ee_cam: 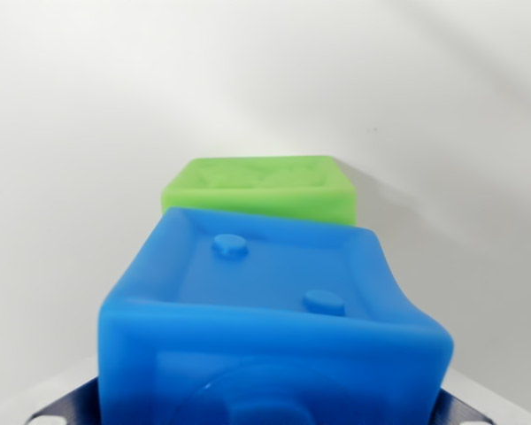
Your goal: Stack cube
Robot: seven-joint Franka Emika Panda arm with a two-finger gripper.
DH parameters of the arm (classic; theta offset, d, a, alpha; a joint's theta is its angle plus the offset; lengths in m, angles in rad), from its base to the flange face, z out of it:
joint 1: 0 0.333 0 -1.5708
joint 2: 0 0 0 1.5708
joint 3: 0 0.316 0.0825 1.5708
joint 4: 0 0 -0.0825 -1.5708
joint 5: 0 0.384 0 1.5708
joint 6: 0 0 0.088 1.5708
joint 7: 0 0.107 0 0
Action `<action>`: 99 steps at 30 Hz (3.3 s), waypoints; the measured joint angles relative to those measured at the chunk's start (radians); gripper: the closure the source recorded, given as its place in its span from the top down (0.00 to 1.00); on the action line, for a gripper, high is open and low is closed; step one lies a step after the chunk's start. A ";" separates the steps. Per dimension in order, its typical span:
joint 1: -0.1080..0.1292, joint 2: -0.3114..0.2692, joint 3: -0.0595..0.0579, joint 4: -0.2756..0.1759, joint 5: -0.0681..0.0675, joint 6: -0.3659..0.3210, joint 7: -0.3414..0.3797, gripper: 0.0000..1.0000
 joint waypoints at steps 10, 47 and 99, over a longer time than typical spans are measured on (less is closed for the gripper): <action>-0.004 0.018 0.004 0.003 0.001 0.015 -0.001 0.00; -0.005 0.020 0.005 0.004 0.001 0.018 -0.001 1.00; 0.001 -0.293 -0.006 0.027 -0.032 -0.312 0.020 1.00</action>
